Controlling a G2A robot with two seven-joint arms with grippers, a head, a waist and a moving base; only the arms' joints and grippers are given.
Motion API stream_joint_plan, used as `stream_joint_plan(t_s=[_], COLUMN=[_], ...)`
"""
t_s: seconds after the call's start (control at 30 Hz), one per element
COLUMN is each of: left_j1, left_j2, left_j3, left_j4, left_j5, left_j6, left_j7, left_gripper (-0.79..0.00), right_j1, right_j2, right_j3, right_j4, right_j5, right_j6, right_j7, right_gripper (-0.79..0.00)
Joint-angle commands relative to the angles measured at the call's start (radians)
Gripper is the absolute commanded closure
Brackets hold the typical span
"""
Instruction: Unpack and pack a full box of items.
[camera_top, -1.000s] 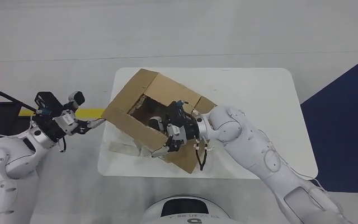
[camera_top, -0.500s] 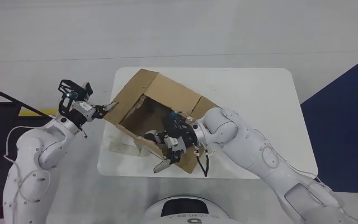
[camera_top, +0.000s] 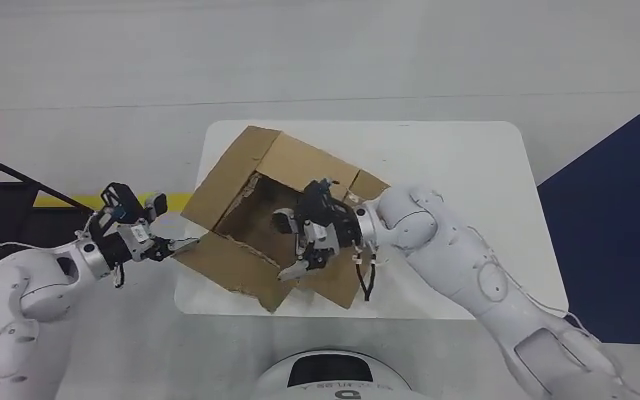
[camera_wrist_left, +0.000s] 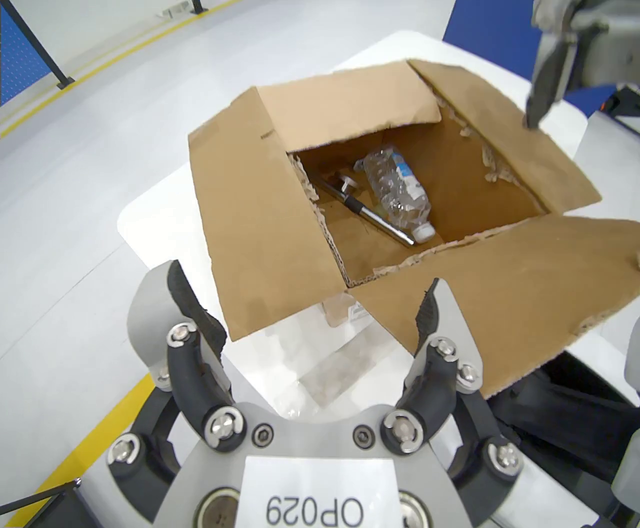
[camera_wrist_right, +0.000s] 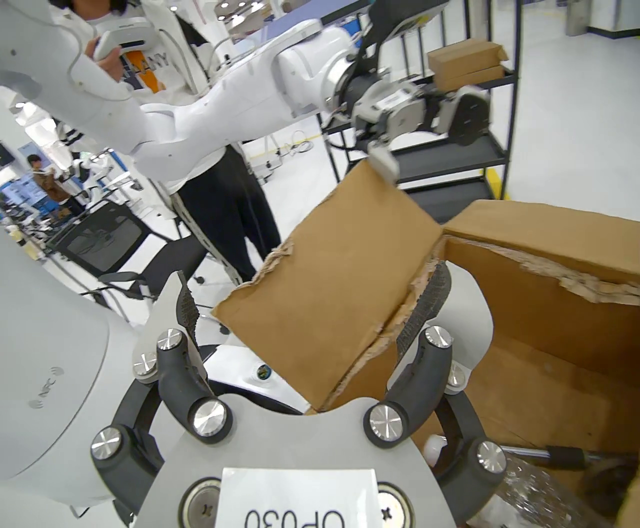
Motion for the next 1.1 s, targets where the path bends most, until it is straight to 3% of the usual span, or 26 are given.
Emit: stream_joint_plan(t_s=[0.0, 0.1, 0.37, 0.47, 0.6, 0.7, 0.83, 1.07], left_j1=[0.009, 0.021, 0.026, 0.022, 0.025, 0.030, 0.050, 0.051], left_j2=[-0.004, -0.007, -0.010, -0.009, -0.009, -0.009, -0.010, -0.010], left_j3=[0.019, 0.033, 0.058, 0.065, 0.059, 0.042, 0.008, 0.005], left_j4=[0.001, -0.002, 0.048, 0.065, 0.066, 0.054, 0.030, 0.026], left_j5=[0.084, 0.186, 0.379, 0.404, 0.380, 0.310, 0.189, 0.178], left_j6=[0.012, 0.037, 0.115, 0.122, 0.128, 0.123, 0.139, 0.142], left_j7=[0.056, 0.136, 0.328, 0.365, 0.407, 0.417, 0.405, 0.403], left_gripper=[-0.785, -0.785, -0.785, -0.785, -0.785, -0.785, -0.785, -0.785], right_j1=[-0.023, -0.054, -0.054, -0.053, -0.048, -0.032, -0.020, -0.021], right_j2=[0.001, 0.006, 0.006, 0.004, -0.012, -0.028, -0.037, -0.037], right_j3=[0.044, 0.098, 0.098, 0.085, 0.018, -0.023, -0.024, -0.028], right_j4=[-0.013, -0.050, -0.050, -0.060, -0.083, -0.058, -0.055, -0.052], right_j5=[-0.129, -0.330, -0.330, -0.461, -0.703, -0.771, -0.751, -0.797], right_j6=[0.083, 0.202, 0.202, 0.306, 0.505, 0.610, 0.641, 0.668], right_j7=[-0.104, -0.222, -0.222, -0.200, -0.201, -0.172, -0.181, -0.165], right_gripper=[-0.785, -0.785, -0.785, -0.785, -0.785, -0.785, -0.785, -0.785])
